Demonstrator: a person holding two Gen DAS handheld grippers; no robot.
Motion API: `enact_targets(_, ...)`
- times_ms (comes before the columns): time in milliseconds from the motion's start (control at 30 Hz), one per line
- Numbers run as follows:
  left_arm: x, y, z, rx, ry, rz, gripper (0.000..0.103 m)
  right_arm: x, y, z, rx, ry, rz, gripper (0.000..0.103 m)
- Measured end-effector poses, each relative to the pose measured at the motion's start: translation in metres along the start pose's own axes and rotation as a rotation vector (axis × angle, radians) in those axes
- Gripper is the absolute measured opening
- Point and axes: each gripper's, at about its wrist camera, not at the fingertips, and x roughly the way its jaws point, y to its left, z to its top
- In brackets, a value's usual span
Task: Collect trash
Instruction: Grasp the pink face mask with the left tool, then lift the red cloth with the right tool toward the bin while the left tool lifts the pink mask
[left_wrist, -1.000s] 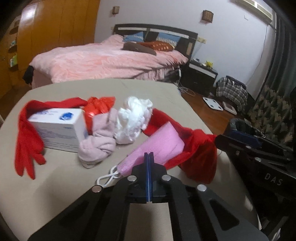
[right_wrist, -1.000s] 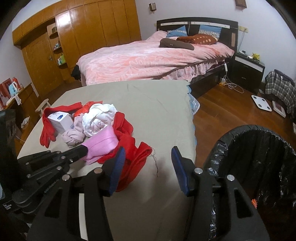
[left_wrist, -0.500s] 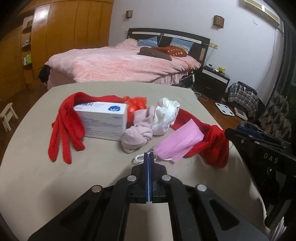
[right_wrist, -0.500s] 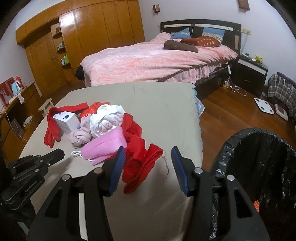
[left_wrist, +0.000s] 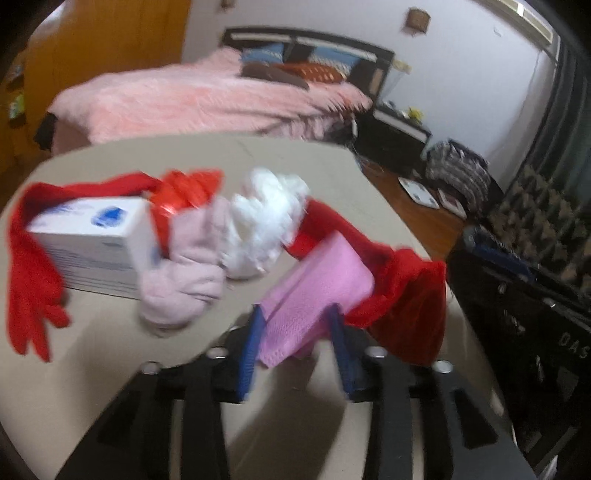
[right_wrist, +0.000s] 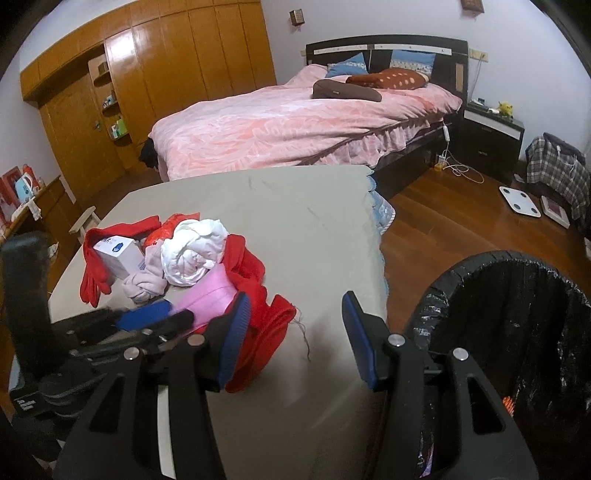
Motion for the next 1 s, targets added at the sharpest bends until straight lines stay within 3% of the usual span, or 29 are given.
enact_targets(33, 0.001, -0.001, 0.000, 0.004, 0.004, 0.001, 0.023, 0.000, 0.000, 0.000, -0.001, 0.000, 0.000, 0.051)
enact_targets(67, 0.000, -0.001, 0.000, 0.006, -0.001, -0.009, 0.010, 0.000, 0.001, 0.000, -0.005, 0.000, 0.001, 0.051)
enact_targets(100, -0.002, -0.002, -0.001, 0.009, -0.010, 0.000, 0.007, 0.000, 0.002, 0.000, -0.009, -0.002, 0.000, 0.051)
enact_targets(400, -0.063, 0.000, -0.009, -0.020, -0.162, 0.101, 0.004, -0.006, 0.014, 0.001, -0.050, -0.029, 0.027, 0.051)
enact_targets(533, -0.084, 0.012, -0.017, -0.044, -0.189, 0.152, 0.004, -0.002, 0.023, 0.003, -0.068, -0.027, 0.045, 0.051)
enact_targets(667, -0.092, 0.019, -0.023, -0.046, -0.189, 0.187, 0.004, 0.007, 0.034, 0.005, -0.083, -0.013, 0.079, 0.040)
enact_targets(867, -0.093, 0.027, -0.029, -0.070, -0.176, 0.198, 0.004, 0.035, 0.042, -0.003, -0.100, 0.074, 0.049, 0.034)
enact_targets(933, -0.092, 0.029, -0.029, -0.076, -0.173, 0.198, 0.004, 0.043, 0.042, -0.008, -0.099, 0.108, 0.057, 0.024)
enact_targets(967, -0.091, 0.029, -0.028, -0.078, -0.172, 0.198, 0.004, 0.046, 0.042, -0.010, -0.096, 0.124, 0.065, 0.012)
enact_targets(1000, -0.090, 0.029, -0.028, -0.080, -0.170, 0.197, 0.004, 0.048, 0.041, -0.012, -0.088, 0.142, 0.076, 0.008)
